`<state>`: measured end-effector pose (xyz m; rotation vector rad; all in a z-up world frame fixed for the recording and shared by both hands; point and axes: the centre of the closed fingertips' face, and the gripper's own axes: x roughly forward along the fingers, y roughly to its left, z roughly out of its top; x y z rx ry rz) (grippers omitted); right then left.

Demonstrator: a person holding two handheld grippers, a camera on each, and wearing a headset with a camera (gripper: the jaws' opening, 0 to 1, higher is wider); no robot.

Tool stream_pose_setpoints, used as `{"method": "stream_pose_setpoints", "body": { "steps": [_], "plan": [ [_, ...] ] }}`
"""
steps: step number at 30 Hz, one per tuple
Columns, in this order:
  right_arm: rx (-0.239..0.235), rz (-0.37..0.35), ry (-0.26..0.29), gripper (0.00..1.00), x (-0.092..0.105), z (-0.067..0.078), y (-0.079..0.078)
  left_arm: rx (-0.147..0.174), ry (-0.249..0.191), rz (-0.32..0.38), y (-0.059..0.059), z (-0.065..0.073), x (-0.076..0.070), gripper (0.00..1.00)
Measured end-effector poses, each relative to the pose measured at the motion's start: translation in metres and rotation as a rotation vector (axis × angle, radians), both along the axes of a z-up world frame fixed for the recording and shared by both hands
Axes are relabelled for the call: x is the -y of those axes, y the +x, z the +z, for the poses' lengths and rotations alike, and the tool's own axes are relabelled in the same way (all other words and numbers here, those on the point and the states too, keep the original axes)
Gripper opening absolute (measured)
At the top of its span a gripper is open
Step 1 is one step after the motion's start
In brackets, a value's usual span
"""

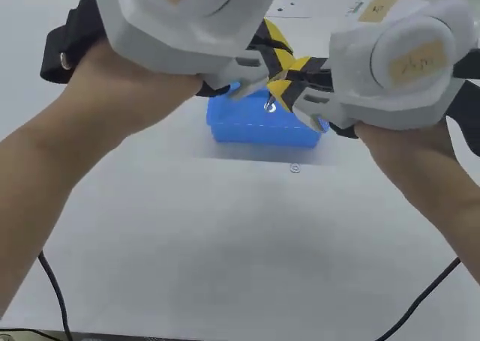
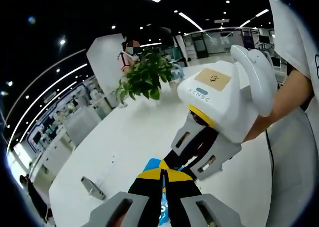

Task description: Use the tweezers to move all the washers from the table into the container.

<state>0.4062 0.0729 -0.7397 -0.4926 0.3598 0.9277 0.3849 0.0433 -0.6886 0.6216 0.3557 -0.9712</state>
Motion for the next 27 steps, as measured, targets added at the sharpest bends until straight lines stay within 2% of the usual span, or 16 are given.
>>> {"method": "stream_pose_setpoints", "body": {
  "steps": [10, 14, 20, 27],
  "plan": [
    [-0.067, -0.018, -0.016, 0.02, -0.001, -0.033, 0.006, -0.066, -0.001, 0.032, 0.008, -0.028, -0.003, 0.0],
    [-0.088, -0.032, -0.008, 0.02, -0.001, -0.04, 0.008, -0.076, 0.004, 0.039, 0.012, -0.036, -0.004, 0.0],
    [-0.109, -0.045, -0.005, 0.02, -0.002, -0.049, 0.01, -0.075, 0.018, 0.043, 0.015, -0.047, -0.004, 0.0],
    [-0.132, -0.038, -0.021, 0.03, -0.004, -0.061, 0.007, -0.087, 0.042, 0.034, 0.012, -0.056, -0.004, 0.0]
  ]
}}
